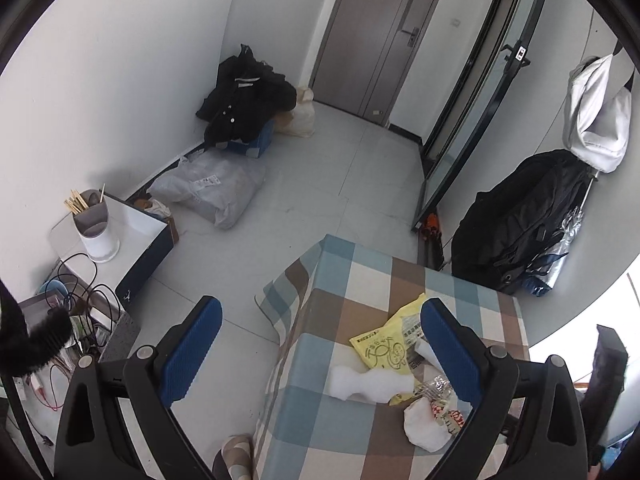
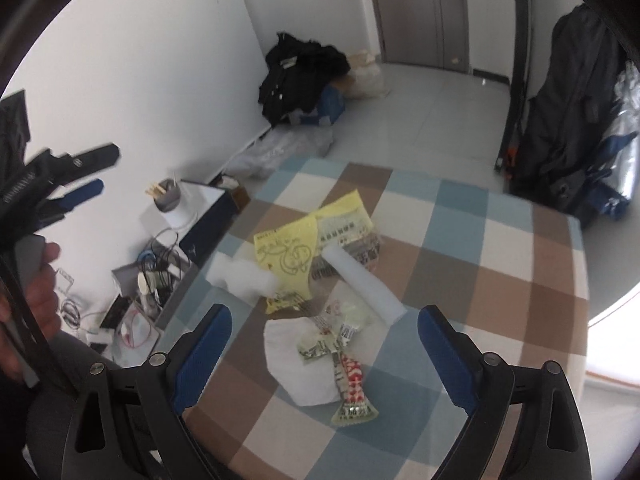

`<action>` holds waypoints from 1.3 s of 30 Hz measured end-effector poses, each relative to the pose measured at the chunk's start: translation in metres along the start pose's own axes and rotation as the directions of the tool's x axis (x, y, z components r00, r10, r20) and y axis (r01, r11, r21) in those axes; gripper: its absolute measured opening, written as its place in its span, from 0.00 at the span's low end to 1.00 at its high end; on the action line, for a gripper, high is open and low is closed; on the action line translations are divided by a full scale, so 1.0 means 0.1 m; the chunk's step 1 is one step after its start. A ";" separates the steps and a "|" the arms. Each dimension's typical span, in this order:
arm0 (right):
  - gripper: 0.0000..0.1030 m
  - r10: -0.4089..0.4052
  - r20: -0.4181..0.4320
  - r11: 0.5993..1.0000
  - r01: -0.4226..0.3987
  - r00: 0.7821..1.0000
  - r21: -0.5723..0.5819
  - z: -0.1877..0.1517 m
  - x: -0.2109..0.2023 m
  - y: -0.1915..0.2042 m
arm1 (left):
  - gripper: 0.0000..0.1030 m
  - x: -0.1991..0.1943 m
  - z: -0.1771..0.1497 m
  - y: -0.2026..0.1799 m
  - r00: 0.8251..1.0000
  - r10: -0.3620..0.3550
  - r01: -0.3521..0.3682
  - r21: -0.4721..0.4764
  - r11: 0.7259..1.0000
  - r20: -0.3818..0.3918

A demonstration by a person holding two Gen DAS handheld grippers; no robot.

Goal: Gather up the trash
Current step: 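Close the right tool on the red-white striped snack wrapper and lift it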

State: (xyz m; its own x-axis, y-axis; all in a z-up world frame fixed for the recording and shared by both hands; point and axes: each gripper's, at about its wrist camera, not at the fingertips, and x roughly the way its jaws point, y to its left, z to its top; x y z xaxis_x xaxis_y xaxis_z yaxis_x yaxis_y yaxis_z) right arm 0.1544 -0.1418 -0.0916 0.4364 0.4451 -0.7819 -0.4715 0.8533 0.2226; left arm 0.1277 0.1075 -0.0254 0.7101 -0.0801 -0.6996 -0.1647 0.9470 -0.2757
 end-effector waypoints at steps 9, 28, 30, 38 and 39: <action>0.79 0.061 -0.099 0.998 -0.060 0.993 0.009 -0.08 0.38 -0.09 | 0.95 0.19 0.04 -0.09 0.999 0.023 -0.021 0.054 0.998 -0.048; 0.40 0.139 -0.200 0.990 -0.142 0.970 -0.005 -0.46 0.31 -0.30 | 0.95 0.41 -0.05 -0.36 0.988 0.060 -0.040 0.142 0.989 -0.141; 0.34 0.165 -0.212 0.986 -0.163 0.963 0.027 -0.45 0.34 -0.33 | 0.95 0.44 -0.06 -0.37 0.986 0.067 -0.044 0.147 0.988 -0.150; 0.15 0.135 -0.223 0.991 -0.129 0.966 0.039 -0.51 0.31 -0.40 | 0.95 0.56 -0.19 -0.45 0.971 0.094 -0.049 0.200 0.979 -0.220; 0.15 0.130 -0.221 0.991 -0.125 0.967 0.037 -0.52 0.29 -0.40 | 0.95 0.57 -0.22 -0.45 0.967 0.088 -0.040 0.199 0.979 -0.239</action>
State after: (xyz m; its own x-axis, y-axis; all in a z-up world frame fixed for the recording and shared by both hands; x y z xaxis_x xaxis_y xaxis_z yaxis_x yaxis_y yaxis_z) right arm 0.1464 -0.1769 -0.1532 0.1911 0.4810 -0.8557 -0.4935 0.8006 0.3398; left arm 0.1608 0.0531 -0.0672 0.5086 -0.0680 -0.8583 -0.0533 0.9925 -0.1102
